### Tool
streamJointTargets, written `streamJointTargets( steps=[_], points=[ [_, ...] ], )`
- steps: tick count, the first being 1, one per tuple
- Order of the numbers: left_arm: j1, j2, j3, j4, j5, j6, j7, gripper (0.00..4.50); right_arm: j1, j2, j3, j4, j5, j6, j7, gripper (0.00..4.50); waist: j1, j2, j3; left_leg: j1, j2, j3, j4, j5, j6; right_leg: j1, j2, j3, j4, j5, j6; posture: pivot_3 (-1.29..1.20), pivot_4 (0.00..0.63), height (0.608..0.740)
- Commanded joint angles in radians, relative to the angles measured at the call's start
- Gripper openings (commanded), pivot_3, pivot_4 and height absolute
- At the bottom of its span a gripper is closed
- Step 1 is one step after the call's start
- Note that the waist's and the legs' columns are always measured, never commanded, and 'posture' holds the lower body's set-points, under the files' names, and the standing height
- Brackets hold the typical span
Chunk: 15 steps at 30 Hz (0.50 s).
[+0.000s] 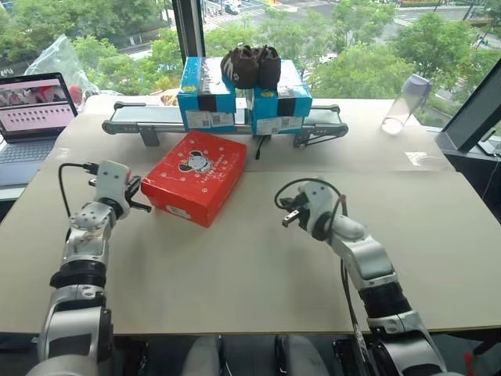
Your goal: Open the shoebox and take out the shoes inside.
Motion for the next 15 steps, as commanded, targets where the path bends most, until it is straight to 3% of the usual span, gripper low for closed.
streamJointTargets(
  steps=[1,9,15],
  points=[
    [-0.070,-0.024,-0.031,0.075,0.024,-0.077,-0.013,0.00,-0.069,0.050,0.026,0.087,-0.021,-0.059,0.012,0.10,-0.004,0.000,0.000,0.000,0.000,0.000,0.000,0.000,0.000,0.000,0.000,0.000,0.000,0.000,0.000,0.00,0.150,0.740],
    [-0.025,-0.122,-0.068,-0.048,-0.009,-0.025,-0.094,0.00,-0.146,0.135,0.043,0.271,-0.057,-0.162,0.016,0.10,0.004,0.000,0.000,-0.002,-0.003,0.000,0.001,0.000,0.000,0.001,-0.003,0.000,0.000,0.003,0.000,0.00,0.150,0.740],
    [0.133,-0.182,-0.117,-0.411,-0.071,0.177,-0.150,0.00,-0.164,0.154,0.037,0.304,-0.069,-0.191,0.026,0.10,-0.005,0.000,0.000,-0.002,-0.003,0.000,0.001,0.000,0.000,0.001,-0.003,0.002,0.000,0.005,-0.003,0.00,0.150,0.740]
  ],
)
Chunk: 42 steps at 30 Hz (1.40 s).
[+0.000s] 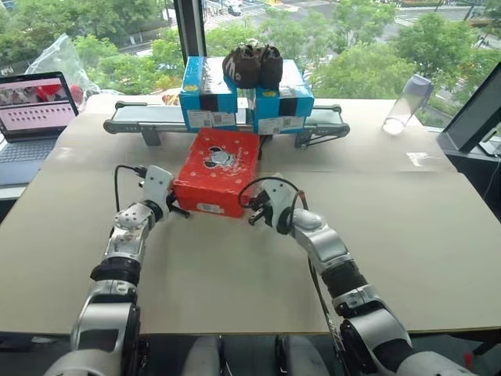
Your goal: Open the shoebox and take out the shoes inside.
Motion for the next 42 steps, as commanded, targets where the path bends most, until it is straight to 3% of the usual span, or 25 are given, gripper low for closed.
streamJointTargets(
  steps=[1,5,16,28,35,42],
  points=[
    [0.038,-0.032,-0.039,-0.196,-0.043,0.109,-0.027,0.00,-0.022,0.016,-0.001,-0.027,0.001,-0.034,0.016,0.10,-0.001,0.000,0.000,0.000,0.000,0.000,0.000,0.000,0.000,0.000,0.000,0.000,0.000,0.000,0.000,0.00,0.150,0.740],
    [0.095,-0.046,-0.057,-0.364,-0.055,0.215,-0.016,0.00,0.026,-0.014,0.006,-0.152,0.001,0.041,0.041,0.10,-0.001,0.000,0.000,0.001,0.001,0.000,0.000,0.000,0.000,0.000,0.001,0.000,0.001,0.000,0.000,0.00,0.150,0.740],
    [0.288,-0.058,-0.068,-0.804,-0.119,0.531,0.019,0.00,0.289,-0.208,0.006,-0.794,0.089,0.451,0.128,0.10,-0.003,0.000,0.000,0.000,0.001,0.000,0.000,0.000,0.000,-0.001,0.001,0.002,0.000,-0.003,0.004,0.00,0.150,0.740],
    [0.514,-0.083,0.005,-1.107,-0.250,0.792,0.111,0.00,0.493,-0.368,-0.153,-1.062,0.226,0.674,0.146,0.10,0.003,-0.001,0.000,0.004,0.002,0.000,0.000,0.000,-0.001,0.000,0.003,0.004,0.000,-0.008,-0.003,0.00,0.150,0.740],
    [0.538,-0.041,0.013,-1.051,-0.241,0.710,0.084,0.00,0.553,-0.434,-0.175,-1.030,0.249,0.643,0.154,0.10,0.006,-0.001,0.001,0.005,0.001,0.000,0.000,0.000,-0.001,0.001,0.002,0.005,0.000,-0.009,-0.003,0.00,0.150,0.740],
    [0.578,0.205,0.152,-0.873,-0.322,0.446,-0.268,0.00,0.558,-0.513,-0.236,-0.880,0.242,0.530,0.191,0.10,0.000,-0.001,0.001,0.006,0.001,-0.002,0.000,-0.004,-0.007,0.000,0.003,0.004,0.000,-0.010,-0.005,0.00,0.150,0.740]
  ],
)
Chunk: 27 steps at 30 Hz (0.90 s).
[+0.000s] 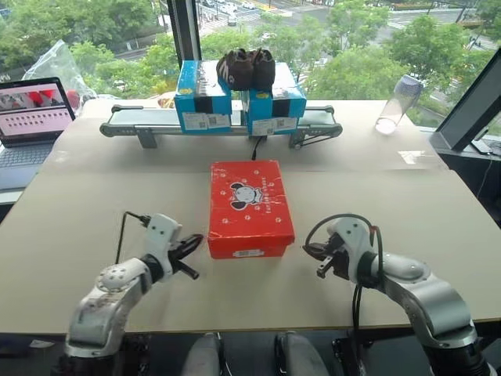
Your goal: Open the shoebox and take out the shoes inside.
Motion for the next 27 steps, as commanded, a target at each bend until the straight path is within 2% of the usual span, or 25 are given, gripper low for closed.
streamJointTargets(
  steps=[1,4,8,10,12,14,15,21,27],
  points=[
    [0.025,0.103,0.092,0.050,-0.088,-0.139,-0.223,0.00,-0.011,-0.042,-0.085,0.056,0.014,-0.066,0.023,0.10,0.000,0.000,0.000,0.000,0.000,0.001,0.000,0.000,0.000,0.000,-0.001,0.000,0.000,0.000,0.000,0.00,0.150,0.740],
    [0.008,0.185,0.157,0.060,-0.168,-0.108,-0.306,0.74,-0.010,-0.079,-0.151,0.081,0.038,-0.100,0.056,0.00,0.005,0.000,0.000,-0.002,-0.001,0.002,0.000,0.000,0.000,-0.001,-0.002,0.000,-0.001,0.000,0.000,0.00,0.150,0.740],
    [-0.007,0.277,0.180,0.000,-0.239,-0.053,-0.364,2.22,0.010,-0.114,-0.159,0.096,0.036,-0.185,0.100,0.00,0.011,0.000,0.000,-0.003,-0.001,0.002,-0.001,0.000,0.001,-0.001,-0.003,0.000,-0.002,-0.001,0.001,0.00,0.150,0.740],
    [-0.018,0.318,0.191,-0.040,-0.286,-0.012,-0.382,2.80,0.007,-0.113,-0.161,0.109,0.038,-0.216,0.110,0.00,0.011,-0.001,0.001,-0.003,0.000,0.002,-0.001,0.001,0.001,-0.001,-0.002,0.000,-0.002,-0.002,0.001,0.00,0.150,0.740],
    [-0.031,0.344,0.202,-0.068,-0.328,0.026,-0.383,3.66,0.002,-0.114,-0.162,0.121,0.042,-0.237,0.119,0.00,0.011,-0.001,0.001,-0.003,0.000,0.002,-0.001,0.001,0.002,-0.001,-0.001,0.000,-0.002,-0.002,0.000,0.00,0.150,0.740],
    [-0.053,0.406,0.227,-0.120,-0.390,0.086,-0.406,4.33,-0.009,-0.135,-0.147,0.136,0.047,-0.261,0.158,0.00,0.011,-0.002,0.001,-0.003,0.000,0.002,-0.001,0.001,0.002,-0.001,-0.001,0.000,-0.002,-0.002,0.000,0.00,0.150,0.740],
    [-0.065,0.444,0.247,-0.144,-0.431,0.122,-0.419,4.47,-0.024,-0.143,-0.141,0.149,0.046,-0.276,0.174,0.00,0.011,-0.002,0.002,-0.003,0.001,0.002,-0.001,0.001,0.002,-0.001,0.000,0.000,-0.001,-0.002,0.000,0.00,0.150,0.740],
    [-0.205,0.601,0.326,-0.179,-0.622,0.271,-0.412,4.47,-0.139,-0.147,-0.075,0.225,0.062,-0.314,0.266,0.00,0.001,-0.003,0.004,-0.001,0.001,0.003,-0.001,0.001,0.001,-0.001,0.000,0.001,-0.001,-0.002,0.000,0.00,0.150,0.740],
    [-0.324,0.703,0.335,-0.157,-0.680,0.331,-0.370,4.47,-0.244,-0.118,0.113,0.334,-0.003,-0.371,0.365,0.00,0.000,-0.004,0.004,0.000,0.001,0.002,-0.002,0.003,0.005,0.000,0.001,0.001,0.000,-0.002,-0.001,0.00,0.150,0.740]
  ],
)
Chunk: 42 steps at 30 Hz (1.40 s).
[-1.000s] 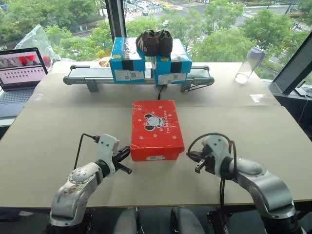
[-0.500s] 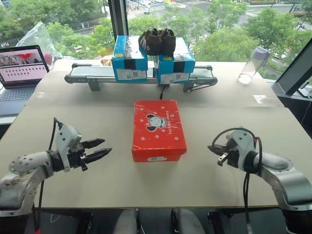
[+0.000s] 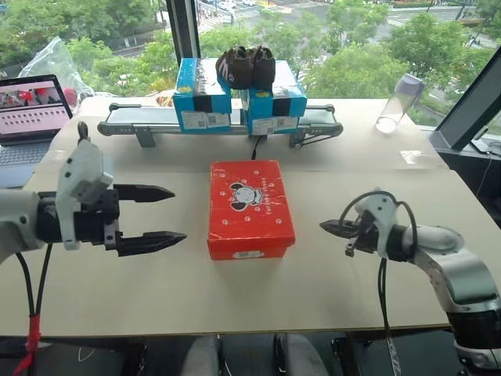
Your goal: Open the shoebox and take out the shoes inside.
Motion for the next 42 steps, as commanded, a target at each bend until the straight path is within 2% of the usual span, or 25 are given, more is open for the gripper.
streamJointTargets(
  steps=[1,5,8,12,18,25,31,35,39,42],
  points=[
    [-0.065,0.046,0.029,0.026,-0.038,0.037,0.040,4.47,-0.048,0.005,0.082,0.049,-0.046,-0.064,0.055,0.00,0.001,0.000,0.000,0.000,0.000,0.000,-0.001,0.000,0.000,0.000,0.000,0.000,0.000,0.000,0.000,0.00,0.150,0.740],
    [-0.102,0.097,0.088,0.061,-0.090,0.109,0.062,4.47,-0.093,0.028,0.145,0.129,-0.081,-0.131,0.099,0.00,0.001,0.000,0.000,-0.001,-0.001,0.000,-0.001,0.000,0.000,0.000,0.000,0.000,0.000,-0.001,0.001,0.00,0.150,0.740],
    [-0.108,0.088,0.128,0.092,-0.095,0.122,0.098,4.47,-0.123,0.043,0.145,0.152,-0.069,-0.157,0.133,0.00,0.001,-0.001,0.001,-0.001,-0.001,0.000,-0.001,0.000,0.000,0.000,0.000,0.000,0.000,-0.001,0.001,0.00,0.150,0.740],
    [-0.100,0.056,0.195,0.162,-0.081,0.117,0.122,4.47,-0.193,0.085,0.103,0.088,0.040,-0.032,0.151,0.00,-0.001,-0.001,0.001,0.000,0.000,0.000,-0.001,0.000,0.000,0.000,0.000,0.000,0.001,-0.001,0.001,0.00,0.150,0.740],
    [-0.023,0.038,0.253,0.150,-0.042,0.094,0.091,4.47,-0.319,0.118,0.061,0.016,0.155,0.113,0.139,0.00,-0.001,-0.001,0.001,0.001,0.002,0.000,-0.001,0.000,-0.001,0.000,0.002,0.000,0.002,-0.001,-0.001,0.00,0.150,0.740],
    [0.014,0.025,0.307,0.115,-0.051,0.106,0.094,4.47,-0.494,0.205,0.070,-0.002,0.201,0.194,0.071,0.00,0.001,-0.001,0.001,0.000,0.003,0.001,-0.001,0.000,-0.002,-0.001,0.002,0.000,0.002,-0.001,-0.002,0.00,0.150,0.740],
    [0.013,0.055,0.418,0.054,-0.171,0.210,0.117,4.47,-0.699,0.396,0.140,0.165,0.108,0.108,-0.012,0.00,-0.011,-0.001,0.001,0.000,0.006,0.004,-0.001,0.000,-0.002,-0.004,0.004,0.000,0.002,0.001,-0.003,0.00,0.150,0.740],
    [-0.039,0.091,0.468,0.047,-0.314,0.255,0.183,4.47,-0.740,0.508,0.186,0.246,0.065,0.031,-0.028,0.00,-0.006,-0.001,0.001,0.000,0.011,0.003,-0.001,-0.001,-0.005,-0.004,0.010,0.000,0.003,0.003,-0.001,0.00,0.150,0.740],
    [-0.102,0.158,0.471,0.060,-0.530,0.256,0.297,4.47,-0.751,0.570,0.240,0.312,0.017,-0.032,-0.012,0.00,-0.004,-0.001,0.001,-0.001,0.013,0.001,-0.001,-0.001,-0.007,-0.004,0.013,0.000,0.004,0.002,-0.002,0.00,0.150,0.740],
    [-0.094,0.195,0.483,0.051,-0.555,0.275,0.327,4.47,-0.752,0.586,0.271,0.361,-0.025,-0.078,0.002,0.00,-0.004,-0.001,0.001,0.000,0.012,0.001,-0.001,-0.001,-0.007,-0.004,0.013,0.001,0.005,0.002,-0.002,0.00,0.150,0.740]
  ],
)
